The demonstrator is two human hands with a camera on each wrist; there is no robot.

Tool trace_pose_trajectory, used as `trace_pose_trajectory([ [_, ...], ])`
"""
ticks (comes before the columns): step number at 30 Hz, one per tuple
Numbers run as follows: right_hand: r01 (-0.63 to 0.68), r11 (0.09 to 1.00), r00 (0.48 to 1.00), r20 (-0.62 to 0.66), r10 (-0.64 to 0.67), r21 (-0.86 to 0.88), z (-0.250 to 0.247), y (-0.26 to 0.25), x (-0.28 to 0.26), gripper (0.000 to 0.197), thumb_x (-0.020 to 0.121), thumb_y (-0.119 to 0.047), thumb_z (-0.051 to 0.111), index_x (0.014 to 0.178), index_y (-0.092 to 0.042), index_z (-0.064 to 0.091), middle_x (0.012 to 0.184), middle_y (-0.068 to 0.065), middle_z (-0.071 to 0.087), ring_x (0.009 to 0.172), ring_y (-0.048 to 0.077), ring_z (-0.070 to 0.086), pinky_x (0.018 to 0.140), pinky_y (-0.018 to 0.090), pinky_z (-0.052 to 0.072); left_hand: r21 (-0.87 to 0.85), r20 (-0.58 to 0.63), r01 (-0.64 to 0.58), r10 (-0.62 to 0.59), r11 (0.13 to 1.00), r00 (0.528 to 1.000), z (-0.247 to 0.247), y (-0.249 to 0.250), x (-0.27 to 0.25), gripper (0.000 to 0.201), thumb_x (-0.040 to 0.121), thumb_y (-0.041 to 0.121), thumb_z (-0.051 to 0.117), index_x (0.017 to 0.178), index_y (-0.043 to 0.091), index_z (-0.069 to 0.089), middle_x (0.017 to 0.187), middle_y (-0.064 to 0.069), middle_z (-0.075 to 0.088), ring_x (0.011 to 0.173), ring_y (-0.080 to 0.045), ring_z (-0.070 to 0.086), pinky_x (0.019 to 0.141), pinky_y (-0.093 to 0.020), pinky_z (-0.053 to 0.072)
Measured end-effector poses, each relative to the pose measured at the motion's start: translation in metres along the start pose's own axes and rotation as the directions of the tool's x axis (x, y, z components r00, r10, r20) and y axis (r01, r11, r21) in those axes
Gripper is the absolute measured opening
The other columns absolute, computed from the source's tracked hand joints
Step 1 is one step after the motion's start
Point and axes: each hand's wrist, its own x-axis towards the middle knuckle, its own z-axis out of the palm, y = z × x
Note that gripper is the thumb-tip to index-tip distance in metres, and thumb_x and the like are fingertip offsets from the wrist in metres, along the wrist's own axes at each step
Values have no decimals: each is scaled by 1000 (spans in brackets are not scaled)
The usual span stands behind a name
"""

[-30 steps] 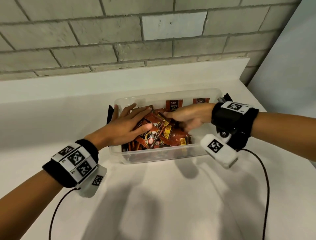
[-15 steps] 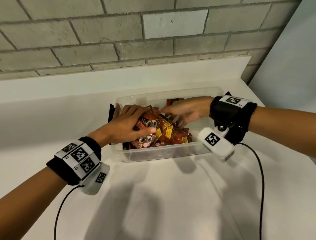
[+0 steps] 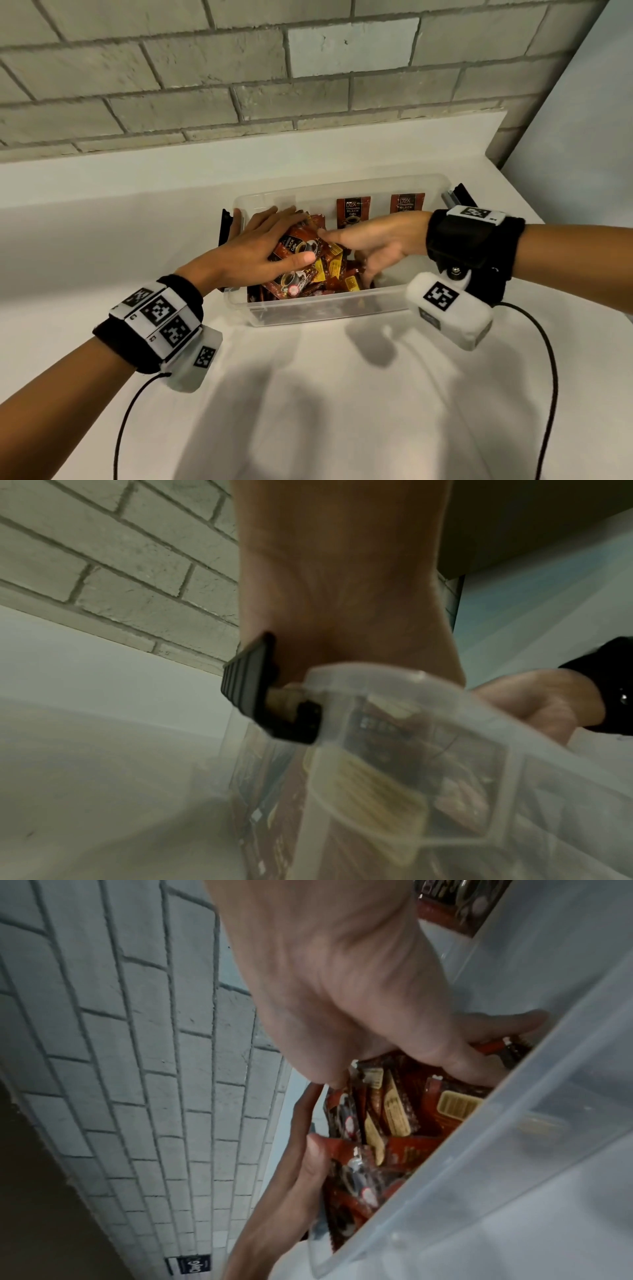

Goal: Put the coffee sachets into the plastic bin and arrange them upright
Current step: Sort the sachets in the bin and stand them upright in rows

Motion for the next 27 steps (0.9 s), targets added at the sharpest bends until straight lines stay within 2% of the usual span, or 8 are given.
trace_pose_trajectory([
  [5, 95, 994, 994, 43, -98, 62, 18, -16, 8, 47, 101, -40, 33, 138, -12, 40, 139, 17, 48, 128, 34, 46, 110, 58, 29, 4, 0, -10, 10, 1000, 1000, 0, 1, 0, 103, 60, 95, 10, 147, 41, 6, 158, 13, 2, 145, -9, -5, 113, -57, -13],
  [9, 66, 996, 995, 76, -70, 57, 6, -12, 2, 64, 95, -54, 36, 147, -18, 25, 150, 21, 30, 134, 40, 36, 109, 63, 25, -7, 37, 4, -4, 1000, 999, -2, 0, 1, 104, 59, 94, 11, 148, 40, 6, 158, 12, 1, 146, -11, -4, 113, -56, -15],
  [12, 33, 991, 999, -21, -36, -126, -16, -8, -14, 73, 92, -61, 34, 148, -15, 23, 152, 22, 25, 135, 44, 30, 106, 65, 28, -29, 63, 15, -13, 999, 998, -5, 0, 0, 102, 60, 92, 11, 148, 39, 8, 159, 11, 3, 146, -13, -4, 112, -53, -17],
  [15, 56, 909, 969, -196, -149, -413, -37, -12, -28, 50, 100, -42, 38, 130, -4, 49, 130, 19, 54, 113, 31, 56, 93, 43, 50, -20, 68, 17, -15, 1000, 998, -5, 0, 1, 103, 59, 94, 7, 147, 40, 11, 159, 11, 4, 146, -14, -2, 112, -54, -17],
  [18, 8, 589, 898, -253, -359, -808, -47, -16, -31, 27, 101, -13, 38, 117, -2, 56, 101, 12, 61, 76, 18, 55, 61, 17, 43, -26, 60, 10, -9, 1000, 998, -4, -1, 0, 103, 58, 95, 6, 146, 42, 13, 158, 11, 5, 146, -14, -1, 112, -55, -16],
  [20, -49, 275, 888, -169, -429, -960, -50, -14, -28, 32, 99, -4, 32, 123, -11, 52, 94, 11, 54, 65, 15, 45, 50, 16, 34, -23, 54, 10, -8, 1000, 998, -4, -1, 0, 102, 59, 94, 6, 146, 42, 14, 158, 11, 6, 146, -15, -1, 112, -55, -17],
  [23, -142, -67, 906, -103, -410, -988, -55, -6, -14, 69, 96, 4, 30, 149, -38, 15, 116, 11, 41, 84, 24, 47, 53, 23, 32, -18, 53, 6, -5, 1000, 999, -4, -1, 0, 103, 58, 95, 5, 146, 42, 15, 158, 10, 6, 146, -15, 0, 112, -54, -18],
  [27, -276, -400, 897, -85, -434, -874, -60, 6, -2, 62, 100, -4, 26, 151, -34, 8, 147, 13, 26, 129, 31, 33, 78, 31, 36, -36, 46, 3, -1, 999, 999, -3, -1, 1, 100, 62, 92, 8, 146, 40, 15, 158, 10, 8, 146, -17, 2, 112, -54, -18],
])
